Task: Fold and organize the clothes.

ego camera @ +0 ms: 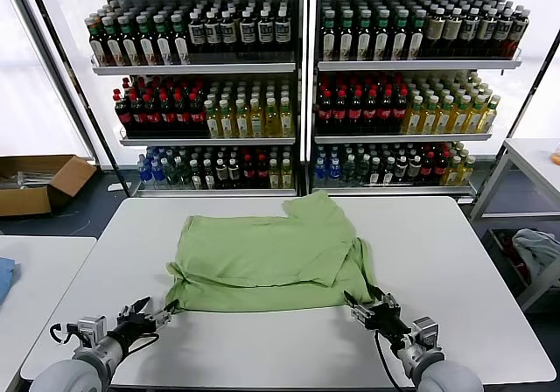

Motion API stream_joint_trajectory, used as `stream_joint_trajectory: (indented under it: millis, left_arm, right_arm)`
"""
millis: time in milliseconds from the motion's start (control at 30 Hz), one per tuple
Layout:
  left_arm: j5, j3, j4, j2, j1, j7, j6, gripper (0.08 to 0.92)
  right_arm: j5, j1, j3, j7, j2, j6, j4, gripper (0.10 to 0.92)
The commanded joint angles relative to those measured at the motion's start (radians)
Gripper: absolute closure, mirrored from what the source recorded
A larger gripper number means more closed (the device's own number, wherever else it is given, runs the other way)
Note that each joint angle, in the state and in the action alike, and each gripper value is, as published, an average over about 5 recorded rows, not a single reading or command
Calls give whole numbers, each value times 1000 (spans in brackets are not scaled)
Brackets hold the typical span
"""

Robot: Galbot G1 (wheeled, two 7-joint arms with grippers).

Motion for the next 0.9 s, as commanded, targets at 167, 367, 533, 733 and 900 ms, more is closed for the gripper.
stream_joint_trajectory:
  millis: [167,367,533,733,900]
  left_arm:
    - [3,29,2,-20,5,3,-5,537]
    - [-4,16,1,-4,15,22,-9,710]
    - [-6,-20,-7,22,64,66,-7,844]
    - [-5,-99,-97,20,154,68,3,901]
    - [14,-183,-240,-12,351,68,13,903]
  right_arm:
    - [9,-33,6,11,1,-10,11,702]
    - [9,-33,14,3,-10,-6,19,869]
    - [9,-70,34,-25,-52,8,49,913]
    - [7,-153,76,-38,-90,9,125,913]
    - [-14,-322,165,-49,-112,7,226,913]
